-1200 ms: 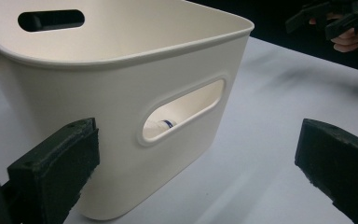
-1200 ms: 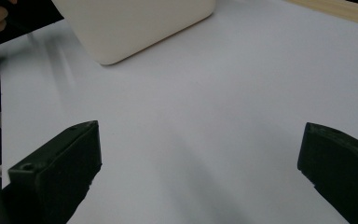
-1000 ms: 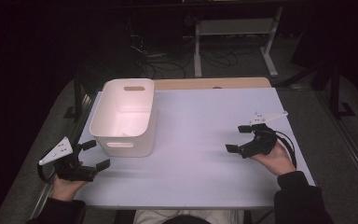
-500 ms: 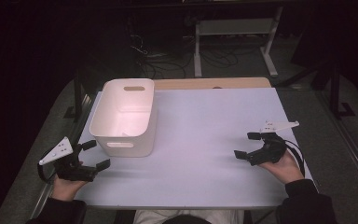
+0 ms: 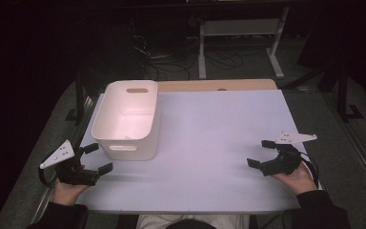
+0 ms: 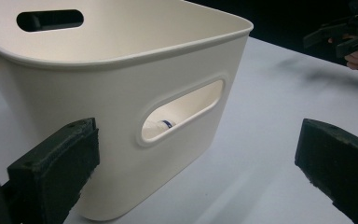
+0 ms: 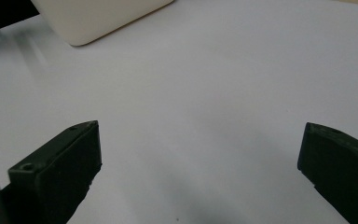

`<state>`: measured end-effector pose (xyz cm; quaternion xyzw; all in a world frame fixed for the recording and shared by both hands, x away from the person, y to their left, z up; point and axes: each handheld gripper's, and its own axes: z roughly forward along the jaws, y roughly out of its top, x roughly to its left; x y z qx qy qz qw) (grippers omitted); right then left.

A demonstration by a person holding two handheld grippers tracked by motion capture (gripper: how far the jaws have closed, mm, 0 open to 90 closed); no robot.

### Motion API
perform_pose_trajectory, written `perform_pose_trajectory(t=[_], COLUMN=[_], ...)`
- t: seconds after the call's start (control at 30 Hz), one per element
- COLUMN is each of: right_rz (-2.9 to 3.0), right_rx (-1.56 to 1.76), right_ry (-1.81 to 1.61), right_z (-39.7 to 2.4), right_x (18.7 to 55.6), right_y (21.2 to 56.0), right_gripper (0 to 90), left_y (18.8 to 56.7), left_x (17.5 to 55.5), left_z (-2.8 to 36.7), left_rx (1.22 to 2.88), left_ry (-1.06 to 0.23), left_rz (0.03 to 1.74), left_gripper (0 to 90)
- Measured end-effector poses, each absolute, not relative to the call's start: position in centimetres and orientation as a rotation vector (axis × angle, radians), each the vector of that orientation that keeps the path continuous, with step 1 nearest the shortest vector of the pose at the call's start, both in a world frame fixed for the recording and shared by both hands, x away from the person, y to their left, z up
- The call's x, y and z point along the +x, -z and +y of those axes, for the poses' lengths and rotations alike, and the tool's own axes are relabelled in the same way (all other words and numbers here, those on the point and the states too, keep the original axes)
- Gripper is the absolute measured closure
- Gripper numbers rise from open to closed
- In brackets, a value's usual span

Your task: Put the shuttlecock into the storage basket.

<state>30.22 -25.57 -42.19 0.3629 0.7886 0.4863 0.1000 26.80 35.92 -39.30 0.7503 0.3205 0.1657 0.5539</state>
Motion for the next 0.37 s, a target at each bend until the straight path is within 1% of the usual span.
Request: perform_pose_trajectory(t=[0.37], right_rz=[2.315], right_rx=[1.072], right_ry=[-1.416], right_z=[-26.01], right_x=[29.69], right_y=[43.07], right_gripper=[0.0], left_y=[39.31], left_x=[26.86], left_z=[35.89], left_rx=[1.778], left_ry=[-0.386], left_rz=[0.749], left_gripper=[0.0])
